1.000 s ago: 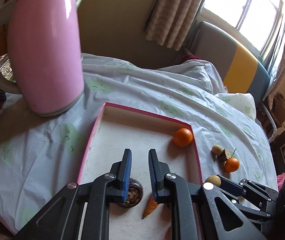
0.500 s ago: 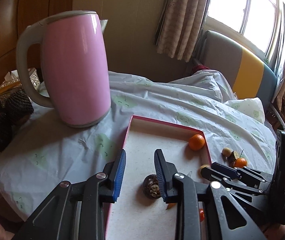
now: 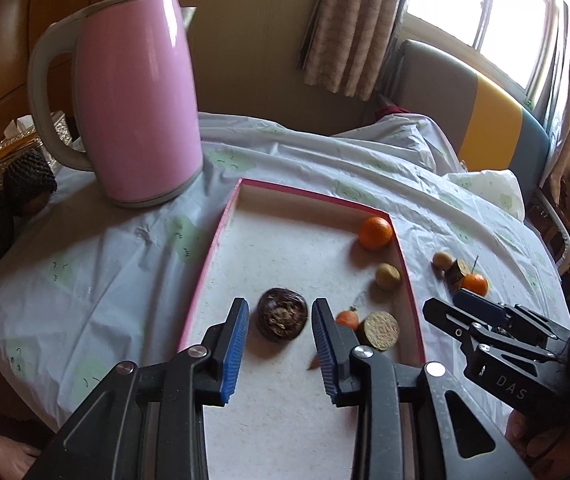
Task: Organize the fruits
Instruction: 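Open the left gripper to drop the carrot while the right releases the brown fruit, then move the left gripper to the small brown fruit while the right moves to the mandarin orange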
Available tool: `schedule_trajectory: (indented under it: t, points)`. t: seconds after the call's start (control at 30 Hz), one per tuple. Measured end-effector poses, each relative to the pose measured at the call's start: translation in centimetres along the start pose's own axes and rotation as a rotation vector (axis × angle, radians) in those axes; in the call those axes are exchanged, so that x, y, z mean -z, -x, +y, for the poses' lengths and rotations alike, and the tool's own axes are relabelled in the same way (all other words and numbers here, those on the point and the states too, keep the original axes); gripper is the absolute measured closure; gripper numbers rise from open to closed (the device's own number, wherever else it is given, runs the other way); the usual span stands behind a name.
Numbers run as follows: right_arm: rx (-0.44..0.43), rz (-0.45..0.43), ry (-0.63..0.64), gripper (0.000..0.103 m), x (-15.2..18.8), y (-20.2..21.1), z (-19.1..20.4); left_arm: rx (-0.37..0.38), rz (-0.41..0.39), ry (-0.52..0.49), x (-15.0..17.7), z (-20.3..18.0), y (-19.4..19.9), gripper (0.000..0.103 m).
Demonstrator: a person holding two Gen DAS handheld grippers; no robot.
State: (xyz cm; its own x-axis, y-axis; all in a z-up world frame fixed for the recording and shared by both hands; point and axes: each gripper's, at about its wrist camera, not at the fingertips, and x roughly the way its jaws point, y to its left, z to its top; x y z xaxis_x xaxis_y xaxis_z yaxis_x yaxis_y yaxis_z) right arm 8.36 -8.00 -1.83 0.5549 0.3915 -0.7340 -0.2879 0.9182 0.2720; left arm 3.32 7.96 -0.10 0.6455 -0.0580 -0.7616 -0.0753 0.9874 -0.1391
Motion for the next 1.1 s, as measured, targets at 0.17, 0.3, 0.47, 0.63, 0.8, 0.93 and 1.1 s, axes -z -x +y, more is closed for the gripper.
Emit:
schedule_trajectory:
  t: [0.17, 0.3, 0.47, 0.63, 0.8, 0.93, 1.1]
  points:
    - [0.045, -0.022, -0.029, 0.051, 1.2, 1.6, -1.8, 0.014, -0.006, -0.043, 0.2, -1.5, 0.2, 0.07]
    - [0.079, -0.03, -0.062, 0.049, 2.1, 2.5, -3.4, 0.029, -0.002, -0.069, 0.3, -2.7, 0.0, 0.07]
    - [0.124, -0.035, -0.111, 0.049, 3.1, 3.3, -5.6, 0.05, 0.017, -0.103, 0.8, -4.3, -0.4, 0.07]
    - [0.179, -0.042, -0.138, 0.049, 3.9, 4.1, -7.4, 0.078, 0.028, -0.148, 1.2, -6.4, -0.8, 0.07]
    - [0.224, -0.049, -0.146, 0.046, 4.6, 4.7, -8.7, 0.11, 0.037, -0.187, 1.5, -8.3, -1.1, 0.07]
    - [0.263, -0.057, -0.169, 0.046, 5.1, 5.3, -9.9, 0.147, 0.048, -0.219, 1.8, -9.7, -1.5, 0.07]
    - [0.284, -0.066, -0.196, 0.046, 5.4, 5.9, -11.0, 0.159, 0.07, -0.25, 2.1, -11.3, -2.0, 0.07]
